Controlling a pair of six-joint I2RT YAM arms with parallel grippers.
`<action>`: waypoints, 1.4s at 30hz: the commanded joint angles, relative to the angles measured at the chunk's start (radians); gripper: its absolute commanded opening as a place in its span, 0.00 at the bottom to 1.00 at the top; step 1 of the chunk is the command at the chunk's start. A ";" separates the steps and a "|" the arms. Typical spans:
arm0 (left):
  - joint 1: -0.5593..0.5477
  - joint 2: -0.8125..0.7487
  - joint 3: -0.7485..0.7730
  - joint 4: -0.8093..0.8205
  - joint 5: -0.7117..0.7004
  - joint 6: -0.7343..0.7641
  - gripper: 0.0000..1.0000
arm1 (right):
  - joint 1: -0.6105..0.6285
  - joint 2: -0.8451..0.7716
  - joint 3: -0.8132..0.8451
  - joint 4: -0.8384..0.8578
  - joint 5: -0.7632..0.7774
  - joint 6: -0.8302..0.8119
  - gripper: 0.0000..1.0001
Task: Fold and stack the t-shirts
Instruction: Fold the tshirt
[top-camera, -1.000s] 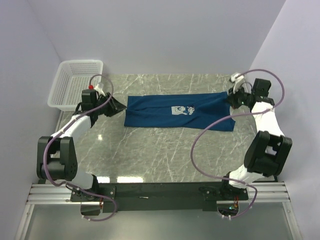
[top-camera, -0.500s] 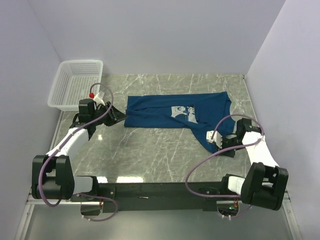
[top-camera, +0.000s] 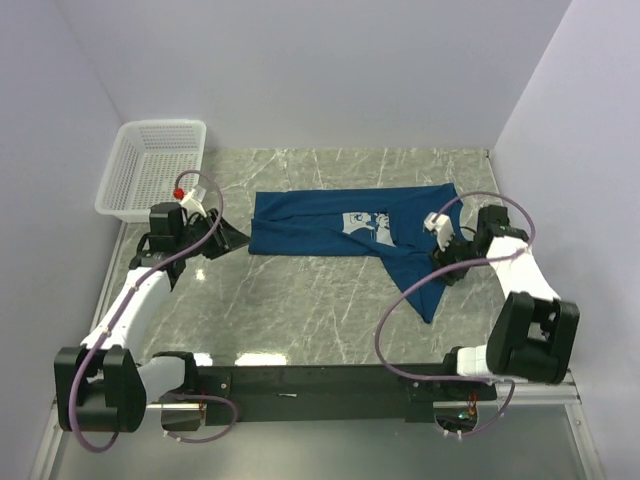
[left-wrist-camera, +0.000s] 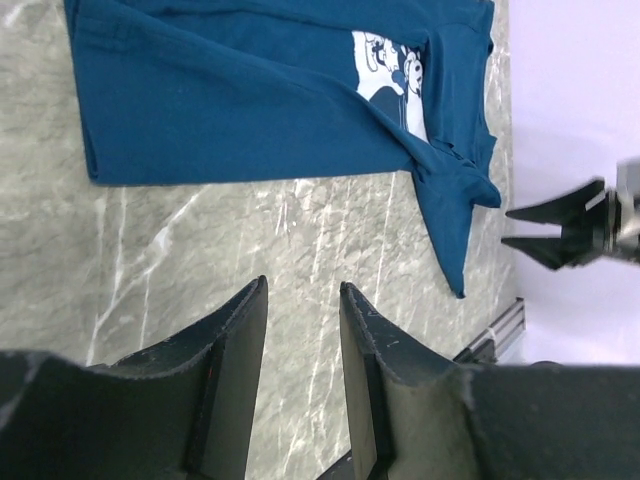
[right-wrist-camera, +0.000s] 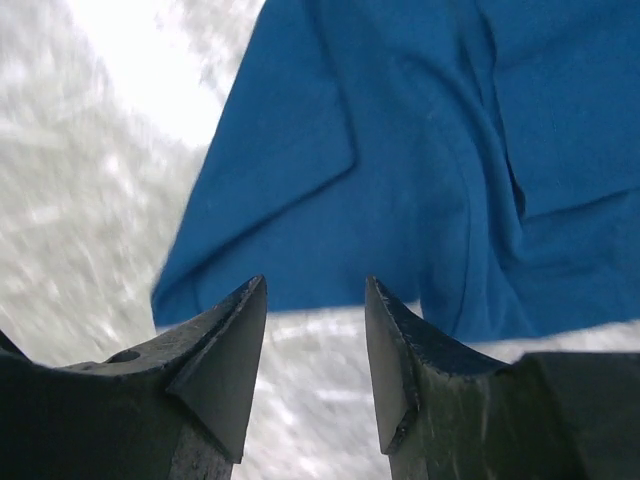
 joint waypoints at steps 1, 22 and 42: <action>0.003 -0.073 0.033 -0.051 -0.030 0.050 0.40 | 0.084 0.088 0.055 0.067 -0.009 0.255 0.51; 0.009 -0.205 -0.023 -0.080 -0.028 0.036 0.41 | 0.201 0.341 0.115 0.188 0.177 0.531 0.50; 0.015 -0.211 -0.032 -0.085 -0.025 0.039 0.41 | 0.207 0.241 0.264 0.093 0.131 0.512 0.00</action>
